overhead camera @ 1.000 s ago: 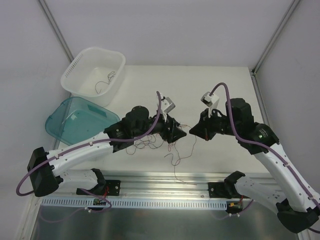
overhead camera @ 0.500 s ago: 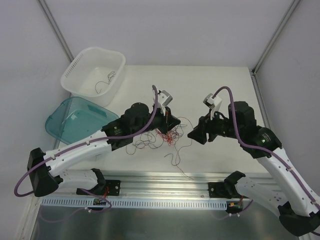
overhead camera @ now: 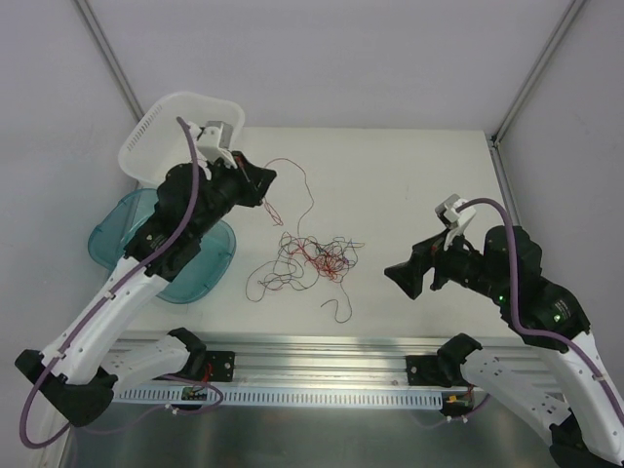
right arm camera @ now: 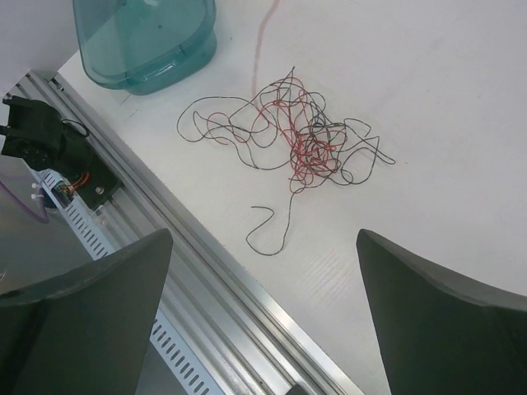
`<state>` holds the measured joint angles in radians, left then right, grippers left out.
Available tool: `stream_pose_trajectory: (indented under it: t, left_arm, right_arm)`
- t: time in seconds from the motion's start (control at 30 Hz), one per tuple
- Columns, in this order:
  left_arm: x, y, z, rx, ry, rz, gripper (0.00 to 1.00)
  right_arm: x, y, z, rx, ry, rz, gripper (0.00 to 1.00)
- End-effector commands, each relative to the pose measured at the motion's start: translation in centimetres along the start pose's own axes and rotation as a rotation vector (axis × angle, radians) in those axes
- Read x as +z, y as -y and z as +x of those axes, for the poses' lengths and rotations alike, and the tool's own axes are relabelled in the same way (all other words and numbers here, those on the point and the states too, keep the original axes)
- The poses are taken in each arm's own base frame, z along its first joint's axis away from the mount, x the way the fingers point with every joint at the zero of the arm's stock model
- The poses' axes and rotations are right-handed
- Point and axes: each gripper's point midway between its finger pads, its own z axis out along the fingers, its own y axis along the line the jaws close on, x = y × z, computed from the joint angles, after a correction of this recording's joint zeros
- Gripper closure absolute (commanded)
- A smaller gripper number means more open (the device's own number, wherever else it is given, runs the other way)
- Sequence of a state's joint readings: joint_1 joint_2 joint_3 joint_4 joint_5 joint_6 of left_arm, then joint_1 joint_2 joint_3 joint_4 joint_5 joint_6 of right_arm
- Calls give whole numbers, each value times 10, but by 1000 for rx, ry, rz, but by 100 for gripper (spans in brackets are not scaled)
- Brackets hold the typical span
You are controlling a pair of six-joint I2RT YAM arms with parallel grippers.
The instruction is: Untangle the cables
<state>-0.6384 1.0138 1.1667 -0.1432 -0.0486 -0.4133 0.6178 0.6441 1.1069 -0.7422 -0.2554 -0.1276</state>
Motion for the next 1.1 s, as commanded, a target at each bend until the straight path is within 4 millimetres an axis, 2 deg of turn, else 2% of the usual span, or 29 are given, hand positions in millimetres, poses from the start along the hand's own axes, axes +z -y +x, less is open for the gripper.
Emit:
stream_pose_trajectory:
  t: [0.0, 0.03, 0.1, 0.17, 0.2, 0.3, 0.4, 0.53, 0.6, 0.67, 0.8, 0.9, 1.0, 1.03, 1.07]
  left_arm:
    - [-26, -23, -45, -25, 110, -107, 100]
    - [-30, -36, -45, -24, 103, -153, 100]
    - [-44, -65, -60, -23, 150, -267, 100]
    - [-56, -88, -61, -24, 156, -361, 100]
    - [-68, -105, -70, -31, 191, -423, 100]
    - [-91, -137, -72, -33, 203, -556, 100]
    - [-108, -162, -66, -23, 191, -679, 100]
    - [-138, -201, -69, 19, 200, -862, 100]
    - [-144, -212, -68, 25, 192, -906, 100]
    - [-156, -233, -68, 22, 183, -984, 100]
    - [-175, -257, -71, 14, 181, -1080, 100]
    - [-182, -277, -57, -9, 137, -1125, 100]
    - [-188, -304, -21, -59, 50, -1190, 100]
    - [-190, -314, 0, -84, 3, -1218, 100]
    - [-193, -322, 10, -104, -18, -1243, 100]
  right_arm:
    - [-3, 10, -1, -2, 11, 61, 0]
    - [-3, 11, 0, 1, 7, 68, 0]
    - [-3, 15, 5, 4, -5, 85, 0]
    - [-2, 16, 10, 7, -20, 89, 0]
    - [-2, 17, 12, 8, -21, 92, 0]
    - [1, 17, 16, 10, -26, 89, 0]
    - [6, 16, 20, 19, -32, 76, 0]
    - [13, 13, 26, 31, -46, 42, 0]
    - [16, 11, 29, 36, -53, 28, 0]
    - [18, 9, 32, 40, -54, 15, 1]
    - [22, 9, 36, 50, -59, 8, 0]
    - [24, 10, 39, 52, -61, 6, 0]
    - [27, 11, 41, 52, -67, 7, 0]
    - [28, 11, 42, 54, -71, 8, 0]
    - [29, 11, 43, 56, -76, 6, 0]
